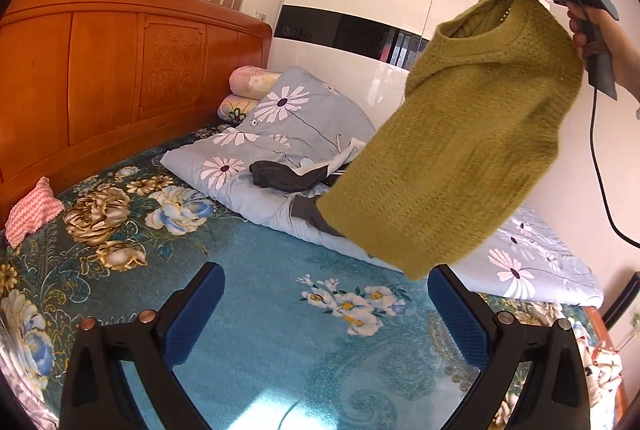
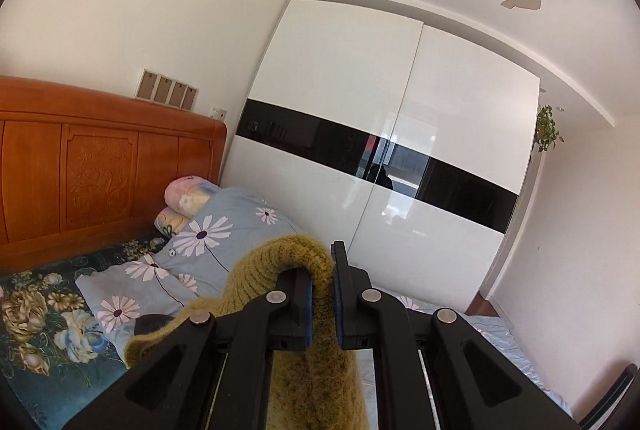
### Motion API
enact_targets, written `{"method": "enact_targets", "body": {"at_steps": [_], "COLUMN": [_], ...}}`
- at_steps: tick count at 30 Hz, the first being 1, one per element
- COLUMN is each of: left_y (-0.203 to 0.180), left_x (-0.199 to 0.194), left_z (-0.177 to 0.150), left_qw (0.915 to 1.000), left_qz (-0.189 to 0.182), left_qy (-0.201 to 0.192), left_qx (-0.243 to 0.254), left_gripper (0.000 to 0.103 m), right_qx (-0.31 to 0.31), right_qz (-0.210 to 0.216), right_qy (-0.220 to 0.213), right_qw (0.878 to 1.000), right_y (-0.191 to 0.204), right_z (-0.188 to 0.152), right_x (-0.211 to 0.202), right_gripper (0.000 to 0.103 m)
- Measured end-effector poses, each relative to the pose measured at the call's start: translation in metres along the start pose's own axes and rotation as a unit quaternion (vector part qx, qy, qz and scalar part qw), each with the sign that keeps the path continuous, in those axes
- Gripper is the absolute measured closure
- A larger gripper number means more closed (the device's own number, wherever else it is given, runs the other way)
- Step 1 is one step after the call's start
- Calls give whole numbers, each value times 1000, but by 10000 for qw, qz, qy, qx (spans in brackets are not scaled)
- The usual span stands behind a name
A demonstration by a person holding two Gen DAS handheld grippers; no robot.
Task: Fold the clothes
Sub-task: 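Lift the mustard vest off the pile with the right tool, then grasp the hanging vest with the left tool while the right tool holds it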
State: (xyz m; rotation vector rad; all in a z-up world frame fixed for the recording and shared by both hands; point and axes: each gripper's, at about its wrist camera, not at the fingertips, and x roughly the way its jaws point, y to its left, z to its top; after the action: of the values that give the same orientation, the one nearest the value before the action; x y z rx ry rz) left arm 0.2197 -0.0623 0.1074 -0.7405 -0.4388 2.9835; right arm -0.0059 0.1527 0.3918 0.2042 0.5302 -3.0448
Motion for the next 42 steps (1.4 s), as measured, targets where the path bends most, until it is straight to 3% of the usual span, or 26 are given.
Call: {"method": "enact_targets", "body": {"at_steps": [2,12,16,20,24,26,29,32,35,38,42], "left_y": [-5,-9,-13,-17,-19,-23,-36,-53,-69,-79,-83], "left_x": [-14,-78,-86,-76,-52,-36,-16,5,27,39,48], "left_z": [3,6,-11,-41,-74,-93,-119,-141,-160,-176,-186], "left_qw": [10000,9996,9993,9987,9960,9918,9857,9792,9685,9578,9517], "left_qz": [3,-92,41,110,-109,-188,-343,-491,-760,-1023,-1082], "left_qy": [-55,-242,-162,243,854,1248,1627,1941,2351,2675,2859], "left_qx": [-12,143,333,430,234,179,261,343,301,235,278], "left_gripper": [0,0,0,0,0,0,0,0,0,1,10], "right_qx": [-75,-193,110,470,907,1061,1464,2083,2436,2341,2175], "right_qz": [66,972,1161,1362,1499,1485,1476,1390,1389,1554,1980], "right_qy": [-145,-489,-408,502,1861,2577,3689,4173,4295,4184,4051], "right_qw": [9998,9939,9923,9883,9668,9488,9059,8736,8584,8637,8657], "right_y": [-9,-23,-27,-18,2,15,28,28,29,29,17], "right_z": [10,-18,-53,-137,-266,-338,-446,-515,-542,-534,-520], "right_x": [-26,-170,-189,-163,-135,-129,-142,-172,-197,-207,-221], "right_gripper": [95,95,94,94,94,94,94,94,94,93,89]}}
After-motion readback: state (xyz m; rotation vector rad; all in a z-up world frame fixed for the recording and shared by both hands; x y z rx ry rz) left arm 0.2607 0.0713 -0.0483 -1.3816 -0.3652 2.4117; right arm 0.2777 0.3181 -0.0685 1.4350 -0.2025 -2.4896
